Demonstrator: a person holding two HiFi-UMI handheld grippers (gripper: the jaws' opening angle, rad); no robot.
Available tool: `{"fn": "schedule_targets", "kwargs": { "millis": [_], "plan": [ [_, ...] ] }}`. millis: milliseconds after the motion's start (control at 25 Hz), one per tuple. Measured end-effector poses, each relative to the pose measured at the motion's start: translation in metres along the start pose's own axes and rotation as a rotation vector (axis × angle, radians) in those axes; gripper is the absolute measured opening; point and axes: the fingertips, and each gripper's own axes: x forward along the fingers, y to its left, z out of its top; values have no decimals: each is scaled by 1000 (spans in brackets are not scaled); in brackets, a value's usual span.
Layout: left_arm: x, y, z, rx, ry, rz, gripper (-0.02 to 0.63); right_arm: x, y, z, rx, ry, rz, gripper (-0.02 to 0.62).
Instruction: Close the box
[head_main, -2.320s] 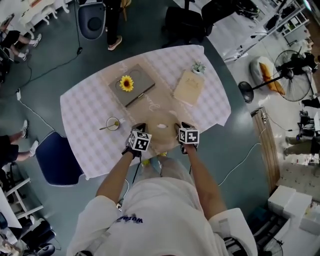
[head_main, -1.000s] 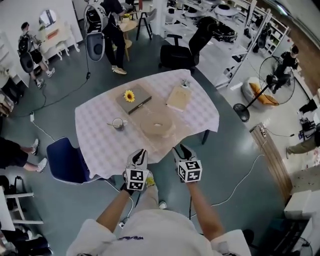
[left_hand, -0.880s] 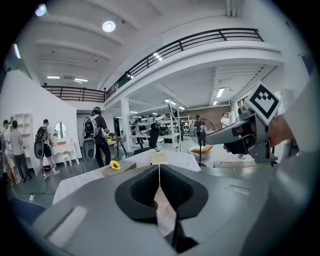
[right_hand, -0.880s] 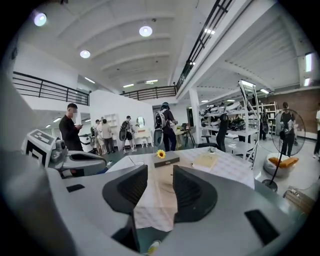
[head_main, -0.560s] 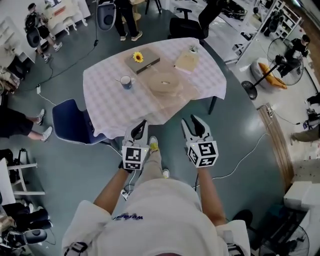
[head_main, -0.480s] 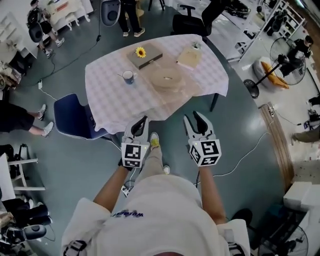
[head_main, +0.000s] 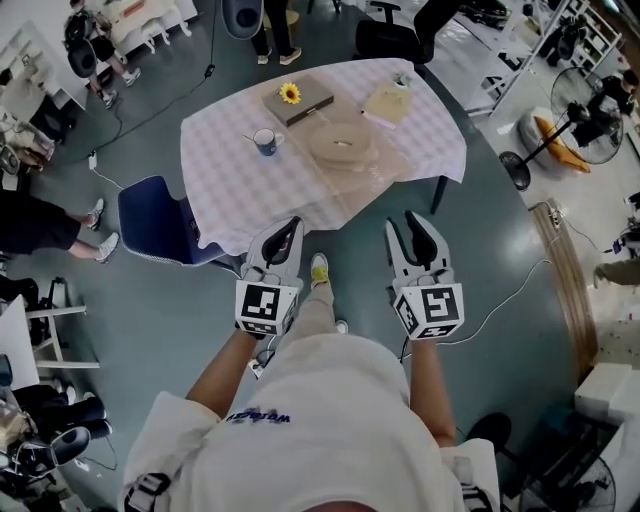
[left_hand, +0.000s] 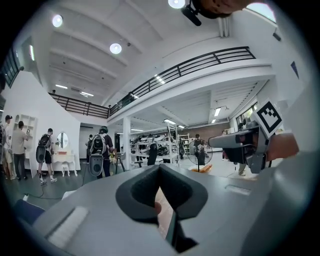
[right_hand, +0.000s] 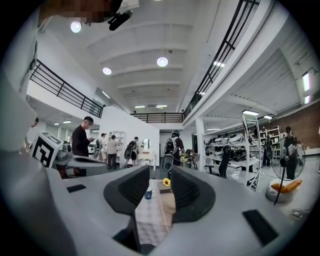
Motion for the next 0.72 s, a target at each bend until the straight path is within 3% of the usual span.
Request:
{"fn": "schedule_targets", "kwargs": {
  "millis": [160, 440, 720],
  "plan": [
    [9, -2, 5, 16, -1, -9, 2, -3, -6, 6, 8, -19, -8, 129],
    [14, -5, 19, -25, 7, -42, 2, -4, -12, 14, 30, -31, -2, 104],
    [16, -1, 20, -20, 14, -55, 2, -4, -9, 19, 12, -38, 2, 23]
  ]
}}
